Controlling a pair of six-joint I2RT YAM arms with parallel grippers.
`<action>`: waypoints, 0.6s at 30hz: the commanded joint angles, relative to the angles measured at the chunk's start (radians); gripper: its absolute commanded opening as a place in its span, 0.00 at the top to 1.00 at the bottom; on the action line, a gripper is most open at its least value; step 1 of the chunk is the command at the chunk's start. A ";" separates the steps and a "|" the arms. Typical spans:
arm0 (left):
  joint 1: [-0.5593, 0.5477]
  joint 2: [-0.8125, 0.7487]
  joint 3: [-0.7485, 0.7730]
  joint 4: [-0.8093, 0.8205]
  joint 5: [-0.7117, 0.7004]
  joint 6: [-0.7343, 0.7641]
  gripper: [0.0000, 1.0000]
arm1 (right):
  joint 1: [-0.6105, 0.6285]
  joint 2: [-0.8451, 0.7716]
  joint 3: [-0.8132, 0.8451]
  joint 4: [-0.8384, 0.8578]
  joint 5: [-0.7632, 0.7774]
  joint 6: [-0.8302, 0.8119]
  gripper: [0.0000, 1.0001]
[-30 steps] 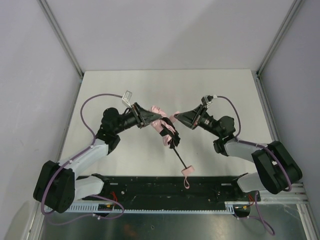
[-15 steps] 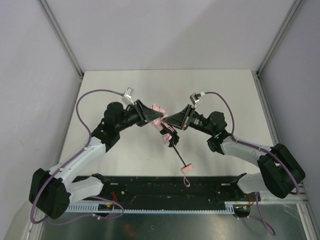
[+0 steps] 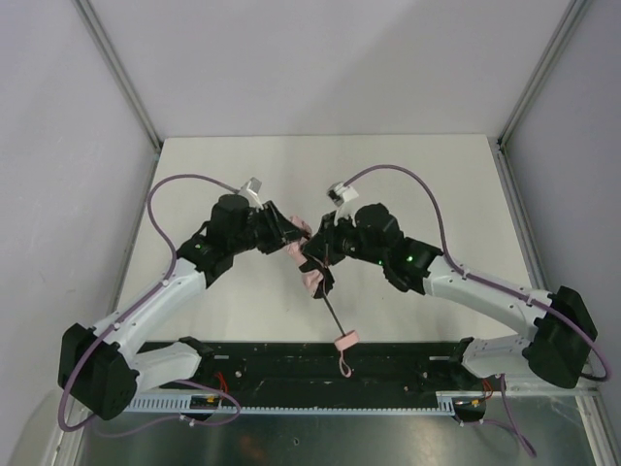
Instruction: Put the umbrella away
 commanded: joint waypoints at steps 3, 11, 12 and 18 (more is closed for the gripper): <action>-0.006 0.034 0.095 -0.025 -0.031 0.001 1.00 | 0.217 -0.056 0.114 -0.192 0.144 -0.359 1.00; 0.001 0.047 0.136 -0.046 0.007 -0.042 1.00 | 0.364 0.015 0.149 -0.251 0.344 -0.495 1.00; 0.001 0.047 0.140 -0.047 0.015 -0.049 1.00 | 0.366 0.024 0.149 -0.252 0.347 -0.496 1.00; -0.001 0.036 0.145 -0.046 0.053 -0.109 1.00 | 0.362 0.069 0.149 -0.165 0.288 -0.455 0.96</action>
